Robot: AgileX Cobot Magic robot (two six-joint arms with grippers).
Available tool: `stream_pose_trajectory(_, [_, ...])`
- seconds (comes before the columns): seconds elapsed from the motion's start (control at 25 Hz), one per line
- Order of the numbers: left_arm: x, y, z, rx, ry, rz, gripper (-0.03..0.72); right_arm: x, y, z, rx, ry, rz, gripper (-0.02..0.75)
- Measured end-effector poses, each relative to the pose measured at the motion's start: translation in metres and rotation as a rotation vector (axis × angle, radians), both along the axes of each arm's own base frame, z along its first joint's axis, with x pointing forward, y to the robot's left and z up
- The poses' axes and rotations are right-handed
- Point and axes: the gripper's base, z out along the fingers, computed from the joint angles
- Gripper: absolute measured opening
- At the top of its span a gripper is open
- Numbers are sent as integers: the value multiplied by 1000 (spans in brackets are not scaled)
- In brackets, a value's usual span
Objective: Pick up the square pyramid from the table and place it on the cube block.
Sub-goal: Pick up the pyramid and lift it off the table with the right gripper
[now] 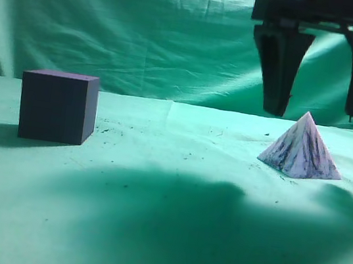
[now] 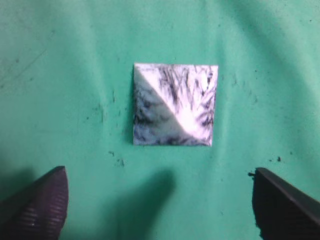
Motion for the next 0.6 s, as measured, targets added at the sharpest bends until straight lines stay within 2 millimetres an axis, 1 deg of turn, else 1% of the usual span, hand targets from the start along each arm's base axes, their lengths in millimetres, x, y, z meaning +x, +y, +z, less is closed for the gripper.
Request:
stream_pose_trajectory(0.4, [0,0,0,0,0,0,0,20,2,-42,-13,37,-41,643])
stream_pose_trajectory(0.44, [0,0,0,0,0,0,0,21,3,-46,-14,40,-40,602])
stream_pose_trajectory(0.6, [0,0,0,0,0,0,0,25,5,-57,-12,41,-40,597])
